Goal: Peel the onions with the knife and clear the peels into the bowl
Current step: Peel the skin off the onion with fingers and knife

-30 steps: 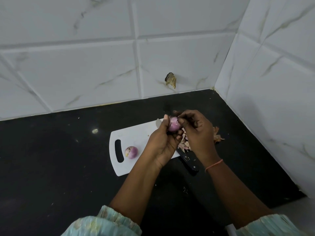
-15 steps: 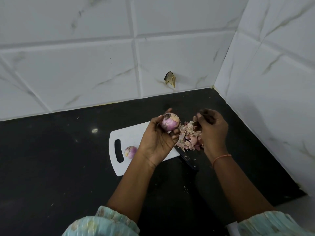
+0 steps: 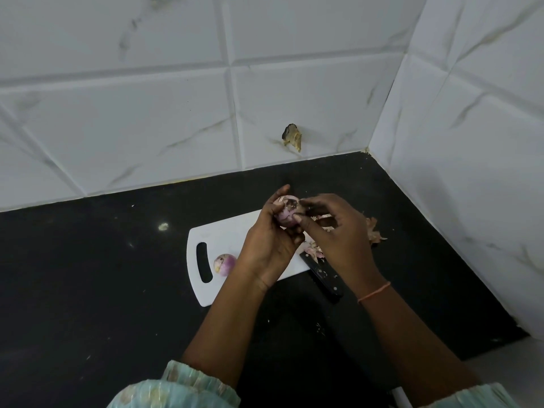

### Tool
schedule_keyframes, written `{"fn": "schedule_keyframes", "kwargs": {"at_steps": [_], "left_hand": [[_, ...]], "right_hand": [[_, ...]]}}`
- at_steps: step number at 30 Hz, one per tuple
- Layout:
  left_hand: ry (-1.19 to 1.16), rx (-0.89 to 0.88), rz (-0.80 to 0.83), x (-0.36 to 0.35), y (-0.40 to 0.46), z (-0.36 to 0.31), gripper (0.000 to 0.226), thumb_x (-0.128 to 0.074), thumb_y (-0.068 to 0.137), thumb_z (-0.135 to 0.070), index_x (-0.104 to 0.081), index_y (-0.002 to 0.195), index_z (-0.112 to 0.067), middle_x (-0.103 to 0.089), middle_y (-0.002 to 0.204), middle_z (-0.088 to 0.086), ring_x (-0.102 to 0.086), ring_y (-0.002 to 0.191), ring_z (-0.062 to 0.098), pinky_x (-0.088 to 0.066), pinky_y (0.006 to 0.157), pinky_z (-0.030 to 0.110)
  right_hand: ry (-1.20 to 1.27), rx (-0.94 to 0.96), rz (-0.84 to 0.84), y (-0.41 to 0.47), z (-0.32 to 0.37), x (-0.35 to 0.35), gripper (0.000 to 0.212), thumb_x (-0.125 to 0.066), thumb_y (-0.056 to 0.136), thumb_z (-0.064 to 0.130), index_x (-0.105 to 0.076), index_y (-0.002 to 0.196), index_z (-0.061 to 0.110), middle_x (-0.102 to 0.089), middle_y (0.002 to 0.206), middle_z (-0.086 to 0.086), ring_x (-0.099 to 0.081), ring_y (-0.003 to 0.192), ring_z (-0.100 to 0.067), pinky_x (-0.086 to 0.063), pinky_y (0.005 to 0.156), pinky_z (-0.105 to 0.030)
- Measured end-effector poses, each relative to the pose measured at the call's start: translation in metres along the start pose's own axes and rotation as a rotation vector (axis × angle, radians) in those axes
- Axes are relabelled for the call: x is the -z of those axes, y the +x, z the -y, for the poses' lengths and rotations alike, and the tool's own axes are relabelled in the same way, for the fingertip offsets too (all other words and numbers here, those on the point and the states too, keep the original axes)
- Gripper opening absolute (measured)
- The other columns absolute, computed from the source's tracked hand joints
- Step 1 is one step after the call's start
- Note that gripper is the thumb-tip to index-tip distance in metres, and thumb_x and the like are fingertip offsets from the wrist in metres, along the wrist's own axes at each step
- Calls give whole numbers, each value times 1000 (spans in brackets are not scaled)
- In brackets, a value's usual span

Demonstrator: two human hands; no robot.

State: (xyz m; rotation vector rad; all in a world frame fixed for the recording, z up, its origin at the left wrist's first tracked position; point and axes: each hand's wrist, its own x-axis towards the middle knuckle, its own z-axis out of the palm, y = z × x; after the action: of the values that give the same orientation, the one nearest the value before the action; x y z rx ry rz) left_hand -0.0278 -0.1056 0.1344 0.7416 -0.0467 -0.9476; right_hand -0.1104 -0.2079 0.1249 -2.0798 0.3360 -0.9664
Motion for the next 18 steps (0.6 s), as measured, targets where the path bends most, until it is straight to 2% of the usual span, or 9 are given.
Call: {"fn": "schedule_keyframes", "kwargs": {"at_steps": [3,9,14,18], "left_hand": [[15,-48,-7,-2,-1,-1,28,-44,101,-15,-61,121,-21,-63,103,8,-58,71,13,-50,57,22],[108,-115,-45,-3,-3,0,27,-40,102,-14,-60,117,-22,-59,97,7,-51,70,14,-38,61,26],[139,-139,-60,-4,-4,0,28,-38,103,-13,-60,117,-22,-60,94,7,-51,76,17,-37,66,28],[139,-150,-54,-4,-6,-1,28,-39,102,-13,-61,115,-22,-64,88,4,-52,78,17,-37,67,28]], "right_hand": [[36,6,-31,0,-1,-3,14,-74,85,8,-73,99,7,-71,97,-2,-68,92,-11,-58,79,-30],[-6,29,-39,-1,1,-4,11,-71,88,6,-74,99,5,-73,95,-3,-69,90,-10,-58,81,-31],[-51,36,-43,-3,2,-7,12,-69,90,10,-73,99,4,-73,94,-3,-68,89,-11,-58,78,-33],[-61,35,-37,0,7,-8,8,-70,88,7,-72,96,4,-72,89,-3,-69,83,-11,-58,75,-32]]}}
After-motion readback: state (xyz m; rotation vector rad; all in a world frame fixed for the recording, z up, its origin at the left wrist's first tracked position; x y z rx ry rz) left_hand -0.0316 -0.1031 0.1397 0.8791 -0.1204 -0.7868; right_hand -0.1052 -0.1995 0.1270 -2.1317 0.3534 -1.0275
